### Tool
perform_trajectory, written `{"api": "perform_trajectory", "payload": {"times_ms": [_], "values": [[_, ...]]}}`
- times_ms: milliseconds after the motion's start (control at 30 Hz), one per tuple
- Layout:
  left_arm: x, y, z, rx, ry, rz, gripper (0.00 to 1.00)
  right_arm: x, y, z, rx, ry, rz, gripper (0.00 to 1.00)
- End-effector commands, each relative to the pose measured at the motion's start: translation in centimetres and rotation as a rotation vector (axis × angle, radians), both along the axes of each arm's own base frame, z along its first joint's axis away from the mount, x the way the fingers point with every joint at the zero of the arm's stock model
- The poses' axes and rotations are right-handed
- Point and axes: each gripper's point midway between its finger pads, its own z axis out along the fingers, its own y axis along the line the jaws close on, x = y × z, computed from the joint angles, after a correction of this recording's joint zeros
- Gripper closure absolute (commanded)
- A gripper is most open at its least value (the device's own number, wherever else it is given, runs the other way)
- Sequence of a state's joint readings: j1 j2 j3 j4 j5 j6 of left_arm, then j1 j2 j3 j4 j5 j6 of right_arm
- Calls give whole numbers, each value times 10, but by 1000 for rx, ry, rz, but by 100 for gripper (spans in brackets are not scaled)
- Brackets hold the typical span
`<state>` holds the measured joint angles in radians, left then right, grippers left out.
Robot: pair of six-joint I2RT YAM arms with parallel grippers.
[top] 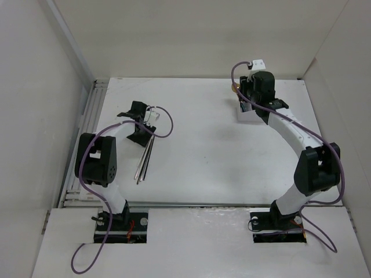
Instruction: Sort the eating utensils into containers
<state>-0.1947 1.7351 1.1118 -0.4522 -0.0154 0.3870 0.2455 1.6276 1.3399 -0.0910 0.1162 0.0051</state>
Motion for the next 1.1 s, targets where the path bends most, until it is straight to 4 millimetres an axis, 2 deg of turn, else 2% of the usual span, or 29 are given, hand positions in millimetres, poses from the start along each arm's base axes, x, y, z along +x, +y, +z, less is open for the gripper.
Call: {"api": "perform_trajectory", "payload": {"times_ms": [0, 100, 233, 433, 533, 633, 800, 1067], "values": [[0, -3, -2, -7, 11, -29, 53, -4, -11, 10, 2, -34, -53, 53], [-3, -6, -3, -22, 24, -35, 53, -8, -14, 15, -9, -46, -58, 53], [-8, -8, -2, -40, 26, -42, 53, -10, -15, 6, -14, -27, -58, 53], [-9, -7, -5, -30, 35, -39, 54, -11, -17, 10, -15, -37, -67, 53], [-3, -12, 13, -65, -18, -39, 54, -11, -17, 10, -25, -38, -63, 53], [1, -18, 23, -97, -45, -52, 54, -11, -17, 10, -25, -38, -63, 53], [-1, -18, 22, -99, -35, -43, 54, -11, -17, 10, -25, -38, -63, 53], [-9, -18, 4, -78, 11, -55, 54, -12, -20, 6, -48, -31, -67, 53]]}}
